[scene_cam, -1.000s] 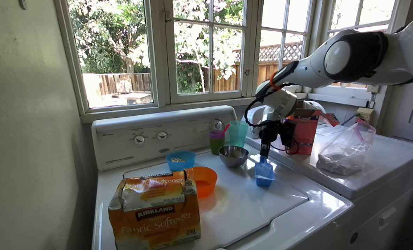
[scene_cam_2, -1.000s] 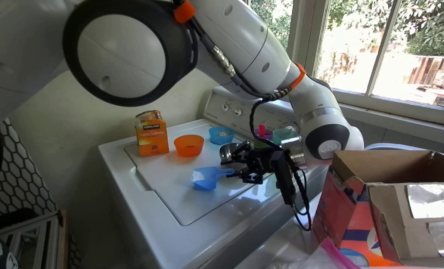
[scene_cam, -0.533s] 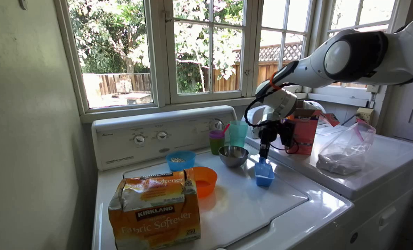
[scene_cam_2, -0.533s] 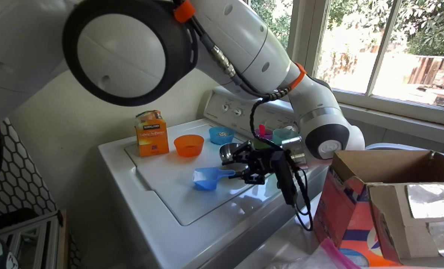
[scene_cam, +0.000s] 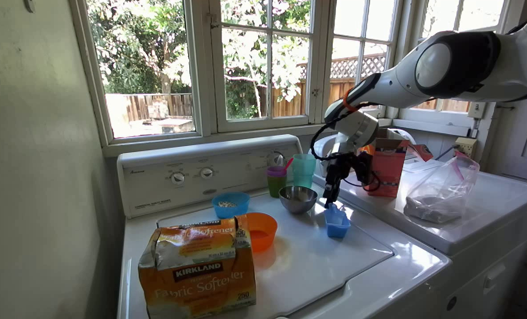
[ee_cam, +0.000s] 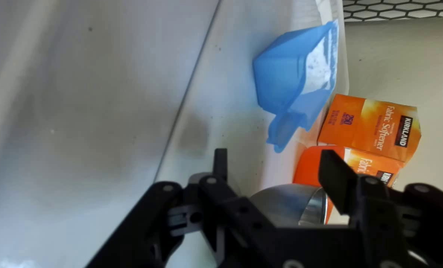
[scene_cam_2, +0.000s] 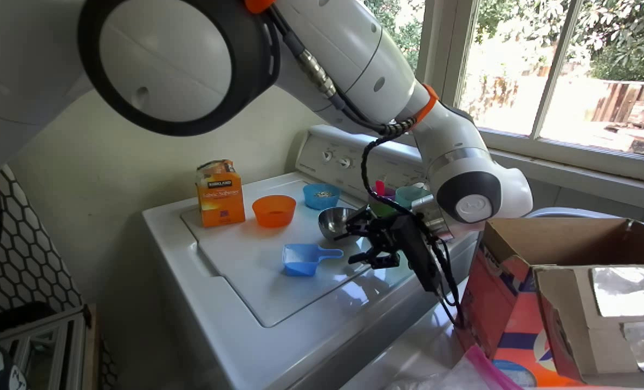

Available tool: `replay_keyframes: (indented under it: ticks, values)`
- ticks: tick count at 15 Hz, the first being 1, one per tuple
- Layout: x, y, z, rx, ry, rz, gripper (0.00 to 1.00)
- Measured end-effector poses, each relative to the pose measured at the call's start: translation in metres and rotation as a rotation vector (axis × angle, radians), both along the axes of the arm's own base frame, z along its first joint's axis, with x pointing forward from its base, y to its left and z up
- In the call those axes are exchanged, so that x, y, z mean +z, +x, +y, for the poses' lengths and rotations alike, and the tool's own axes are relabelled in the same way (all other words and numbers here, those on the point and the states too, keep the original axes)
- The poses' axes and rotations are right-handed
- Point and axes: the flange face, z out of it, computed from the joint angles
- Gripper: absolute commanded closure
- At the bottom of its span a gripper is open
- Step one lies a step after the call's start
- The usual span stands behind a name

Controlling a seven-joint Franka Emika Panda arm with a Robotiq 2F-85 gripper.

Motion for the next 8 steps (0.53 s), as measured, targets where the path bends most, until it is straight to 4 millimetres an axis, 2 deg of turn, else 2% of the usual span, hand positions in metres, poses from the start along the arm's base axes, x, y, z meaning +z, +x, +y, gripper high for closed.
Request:
replay_keyframes:
  ticks: [1, 2, 8]
  values:
    - [0.001, 0.0, 0.001, -0.009, -0.011, -0.008, 0.23]
    - [0.004, 0.0, 0.001, -0.015, -0.021, -0.014, 0.25]
    - [0.034, -0.012, 0.01, -0.07, -0.097, -0.043, 0.17]
